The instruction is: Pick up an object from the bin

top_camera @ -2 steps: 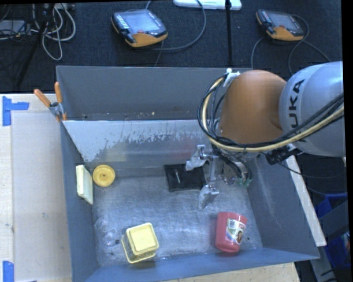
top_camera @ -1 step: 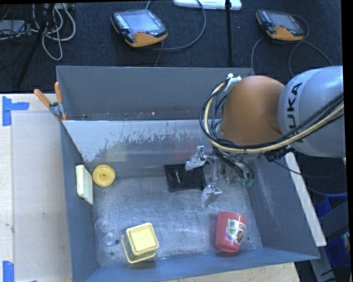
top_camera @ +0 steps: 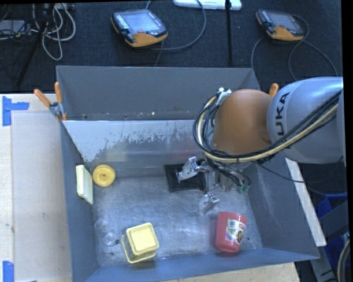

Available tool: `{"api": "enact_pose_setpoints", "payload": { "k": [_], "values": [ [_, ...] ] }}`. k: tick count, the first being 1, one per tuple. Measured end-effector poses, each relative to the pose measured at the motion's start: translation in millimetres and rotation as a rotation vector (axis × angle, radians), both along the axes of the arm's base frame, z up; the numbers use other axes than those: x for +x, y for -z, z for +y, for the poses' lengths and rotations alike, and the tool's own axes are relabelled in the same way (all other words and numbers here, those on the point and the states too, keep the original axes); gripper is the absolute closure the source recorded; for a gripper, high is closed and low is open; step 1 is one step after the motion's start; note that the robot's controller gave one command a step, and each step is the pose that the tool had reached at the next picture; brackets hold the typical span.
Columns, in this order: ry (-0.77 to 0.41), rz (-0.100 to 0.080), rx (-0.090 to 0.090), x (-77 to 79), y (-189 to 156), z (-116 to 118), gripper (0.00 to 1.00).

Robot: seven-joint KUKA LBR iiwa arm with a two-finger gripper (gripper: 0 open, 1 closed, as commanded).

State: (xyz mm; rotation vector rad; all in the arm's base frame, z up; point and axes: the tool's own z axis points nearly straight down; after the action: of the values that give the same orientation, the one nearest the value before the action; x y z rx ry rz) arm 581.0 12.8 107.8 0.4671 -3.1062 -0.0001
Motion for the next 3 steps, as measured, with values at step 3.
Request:
{"api": "enact_pose_setpoints", "payload": {
  "k": [3],
  "values": [
    [0.115,-0.001,0.000,23.0,27.1,-3.0,0.00]
  ]
}}
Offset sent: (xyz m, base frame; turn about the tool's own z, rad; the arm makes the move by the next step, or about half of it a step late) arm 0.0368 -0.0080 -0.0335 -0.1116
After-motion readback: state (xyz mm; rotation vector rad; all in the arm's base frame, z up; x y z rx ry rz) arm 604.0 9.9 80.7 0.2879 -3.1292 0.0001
